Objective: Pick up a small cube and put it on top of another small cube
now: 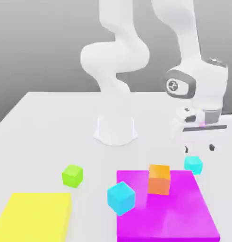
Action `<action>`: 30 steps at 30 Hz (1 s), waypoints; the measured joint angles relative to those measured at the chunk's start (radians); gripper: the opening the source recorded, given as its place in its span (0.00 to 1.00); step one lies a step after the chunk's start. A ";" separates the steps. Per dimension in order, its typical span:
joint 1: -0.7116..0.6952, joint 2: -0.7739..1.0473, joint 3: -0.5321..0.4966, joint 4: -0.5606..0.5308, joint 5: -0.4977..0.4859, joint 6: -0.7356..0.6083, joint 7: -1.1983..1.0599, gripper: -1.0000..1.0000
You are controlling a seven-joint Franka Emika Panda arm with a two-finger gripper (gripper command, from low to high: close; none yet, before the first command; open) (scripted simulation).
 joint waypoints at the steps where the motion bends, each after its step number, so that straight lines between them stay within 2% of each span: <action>1: 0.056 0.036 -0.070 0.009 -0.059 0.026 0.045 0.50; 4: 0.230 0.142 -0.265 0.035 -0.151 0.113 0.120 0.50; 5: 0.259 0.160 -0.295 0.039 -0.160 0.128 0.128 0.00; 11: 0.272 0.169 -0.310 0.041 -0.166 0.138 0.134 0.00; 13: 0.230 0.132 -0.262 0.032 -0.137 0.107 0.109 0.00; 15: 0.158 0.068 -0.171 0.014 -0.058 0.058 0.047 0.00; 17: 0.103 -0.003 -0.086 -0.005 0.062 0.007 -0.042 0.00; 19: 0.115 -0.079 -0.056 -0.022 0.196 -0.048 -0.138 0.00; 22: 0.150 -0.138 -0.089 0.022 0.326 -0.109 -0.267 0.00; 30: -0.056 -0.186 -0.235 0.161 0.343 -0.289 -0.616 0.00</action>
